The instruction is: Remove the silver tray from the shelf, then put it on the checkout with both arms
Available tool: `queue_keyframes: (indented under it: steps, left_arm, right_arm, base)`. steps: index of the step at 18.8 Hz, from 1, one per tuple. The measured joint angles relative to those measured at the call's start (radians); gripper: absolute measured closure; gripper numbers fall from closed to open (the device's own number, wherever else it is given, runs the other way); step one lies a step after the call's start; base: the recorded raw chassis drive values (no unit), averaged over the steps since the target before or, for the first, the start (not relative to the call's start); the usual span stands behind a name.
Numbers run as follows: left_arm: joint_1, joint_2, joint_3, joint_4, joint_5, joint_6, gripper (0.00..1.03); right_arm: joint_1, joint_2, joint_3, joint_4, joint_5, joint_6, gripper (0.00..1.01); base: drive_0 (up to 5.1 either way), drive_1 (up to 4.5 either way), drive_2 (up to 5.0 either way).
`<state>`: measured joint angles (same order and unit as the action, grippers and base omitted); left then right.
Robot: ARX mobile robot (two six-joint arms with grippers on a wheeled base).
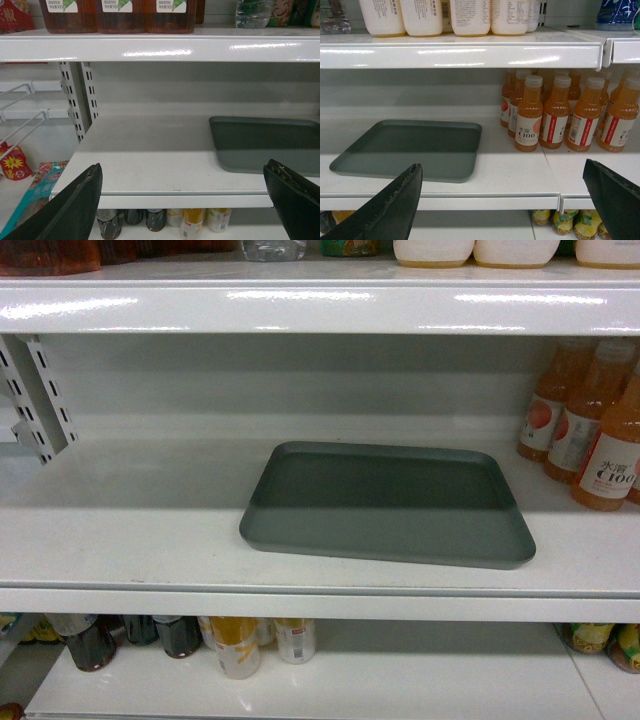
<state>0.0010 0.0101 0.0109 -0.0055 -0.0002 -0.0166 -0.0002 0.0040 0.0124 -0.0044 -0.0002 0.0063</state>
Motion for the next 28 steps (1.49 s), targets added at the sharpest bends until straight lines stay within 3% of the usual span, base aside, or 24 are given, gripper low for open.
queue_keyframes:
  steps: [28]
  left_arm:
    - [0.0,0.0,0.0,0.0,0.0,0.0,0.05]
  right_arm:
    - [0.0,0.0,0.0,0.0,0.0,0.0,0.03]
  base:
    - [0.0,0.0,0.0]
